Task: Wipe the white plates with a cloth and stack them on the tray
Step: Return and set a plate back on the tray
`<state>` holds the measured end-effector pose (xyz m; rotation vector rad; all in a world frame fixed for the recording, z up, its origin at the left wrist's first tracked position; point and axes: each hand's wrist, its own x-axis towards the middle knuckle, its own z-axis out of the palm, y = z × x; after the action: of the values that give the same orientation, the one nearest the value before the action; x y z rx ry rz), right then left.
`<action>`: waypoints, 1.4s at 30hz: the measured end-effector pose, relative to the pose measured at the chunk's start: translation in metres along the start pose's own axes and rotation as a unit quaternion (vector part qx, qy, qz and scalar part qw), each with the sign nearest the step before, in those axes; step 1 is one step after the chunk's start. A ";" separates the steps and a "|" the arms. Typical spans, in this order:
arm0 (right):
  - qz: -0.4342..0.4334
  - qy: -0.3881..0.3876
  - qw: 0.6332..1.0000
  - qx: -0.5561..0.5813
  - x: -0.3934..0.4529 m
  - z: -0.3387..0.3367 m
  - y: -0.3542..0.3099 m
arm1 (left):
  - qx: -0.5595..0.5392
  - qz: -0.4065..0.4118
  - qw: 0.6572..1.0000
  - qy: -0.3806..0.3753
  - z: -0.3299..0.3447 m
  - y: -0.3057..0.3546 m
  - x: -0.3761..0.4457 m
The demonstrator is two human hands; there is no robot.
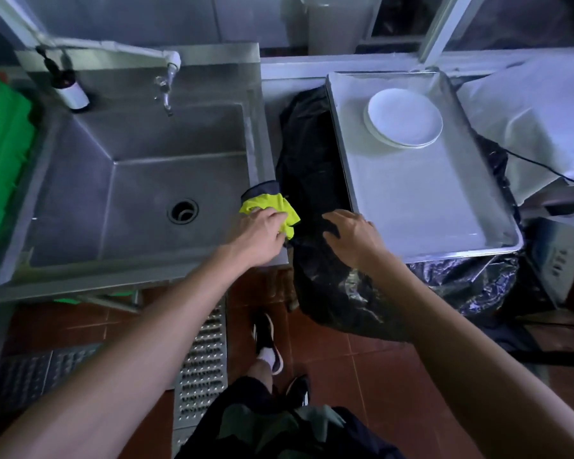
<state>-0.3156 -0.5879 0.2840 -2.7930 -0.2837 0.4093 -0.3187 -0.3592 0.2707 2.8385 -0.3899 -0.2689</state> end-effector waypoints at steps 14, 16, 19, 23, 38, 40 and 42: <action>0.129 0.139 0.980 0.056 0.119 -0.081 0.061 | -0.097 0.073 0.993 0.006 -0.045 0.013 0.202; 0.154 0.160 0.973 0.069 0.129 -0.090 0.075 | -0.119 0.086 0.989 0.004 -0.049 0.027 0.224; 0.185 0.189 0.960 0.089 0.143 -0.102 0.102 | -0.175 0.095 0.980 0.000 -0.053 0.048 0.258; 0.206 0.213 0.948 0.118 0.163 -0.116 0.143 | -0.263 0.056 0.963 -0.004 -0.054 0.075 0.305; 0.230 0.210 0.900 0.304 0.262 -0.126 0.273 | -0.407 -0.130 0.901 0.077 -0.001 0.141 0.432; 0.227 0.211 0.891 0.333 0.268 -0.123 0.277 | -0.432 -0.135 0.886 0.096 0.006 0.144 0.437; 0.221 0.217 0.880 0.359 0.272 -0.120 0.281 | -0.452 -0.139 0.874 0.113 0.012 0.147 0.438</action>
<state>0.0190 -0.8181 0.2360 -2.0936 0.5205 -0.0418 0.0588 -0.6242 0.2368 1.9438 0.1770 -0.1172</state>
